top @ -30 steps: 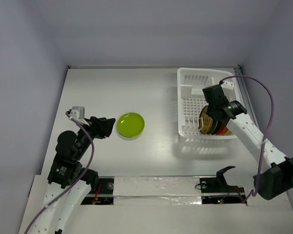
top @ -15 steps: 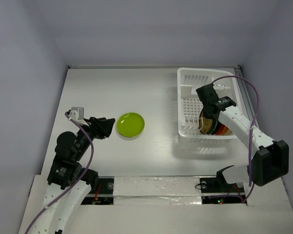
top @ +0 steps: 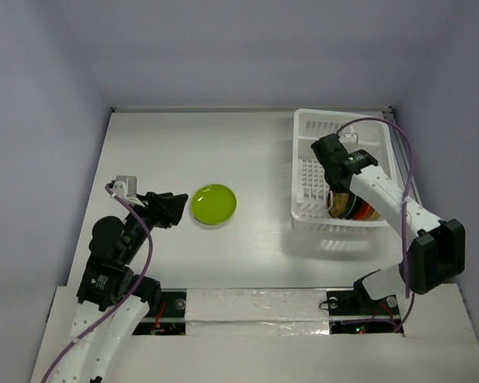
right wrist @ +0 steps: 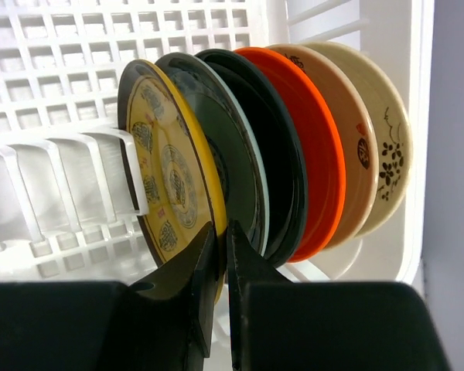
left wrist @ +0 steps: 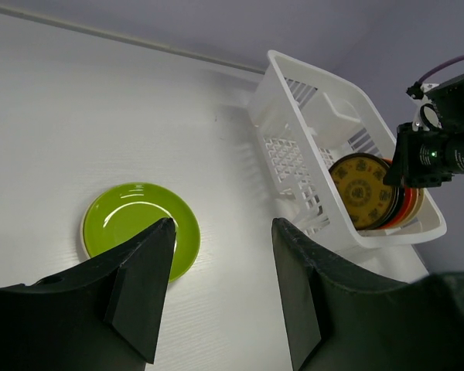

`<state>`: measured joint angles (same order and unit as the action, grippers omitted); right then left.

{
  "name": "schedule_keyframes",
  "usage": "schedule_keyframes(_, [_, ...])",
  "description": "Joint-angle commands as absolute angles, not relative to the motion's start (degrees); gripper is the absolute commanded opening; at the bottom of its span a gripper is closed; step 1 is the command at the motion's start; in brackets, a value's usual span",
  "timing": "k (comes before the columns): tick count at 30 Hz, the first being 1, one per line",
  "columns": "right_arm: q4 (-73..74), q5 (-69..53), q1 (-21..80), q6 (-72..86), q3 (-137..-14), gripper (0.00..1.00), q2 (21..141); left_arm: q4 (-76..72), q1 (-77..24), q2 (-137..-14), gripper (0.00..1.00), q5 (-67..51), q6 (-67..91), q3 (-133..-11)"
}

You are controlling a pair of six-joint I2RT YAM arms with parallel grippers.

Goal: Unload the plates from the dish rack

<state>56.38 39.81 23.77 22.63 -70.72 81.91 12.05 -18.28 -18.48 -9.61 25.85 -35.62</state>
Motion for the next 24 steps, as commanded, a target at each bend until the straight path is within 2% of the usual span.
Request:
schedule_keyframes(1, [60.4,46.7,26.9,22.8,-75.8,0.00,82.9,10.0,-18.5,-18.0,0.50,-9.8,26.0,-36.4])
schedule_keyframes(8, [66.4,53.4,31.4,26.2,-84.4,0.00,84.8,10.0,-18.5,-18.2,0.50,-9.7,26.1,-36.5])
schedule_keyframes(17, [74.4,58.3,36.6,32.4,-94.2,0.00,79.9,9.8,-18.5,-18.4,0.50,-9.8,26.1,-36.5])
schedule_keyframes(20, [68.4,54.8,40.2,29.6,-93.7,0.00,76.0,9.9,-18.5,-18.5,0.50,-9.6,26.2,-36.5])
schedule_keyframes(22, [57.5,50.0,41.7,27.0,-89.9,0.00,73.6,10.1,-18.5,-18.5,0.50,-9.3,26.2,-36.6])
schedule_keyframes(24, [44.7,39.9,42.6,26.3,-86.1,0.00,70.5,10.2,-18.5,-18.5,0.50,-9.1,26.2,-36.6])
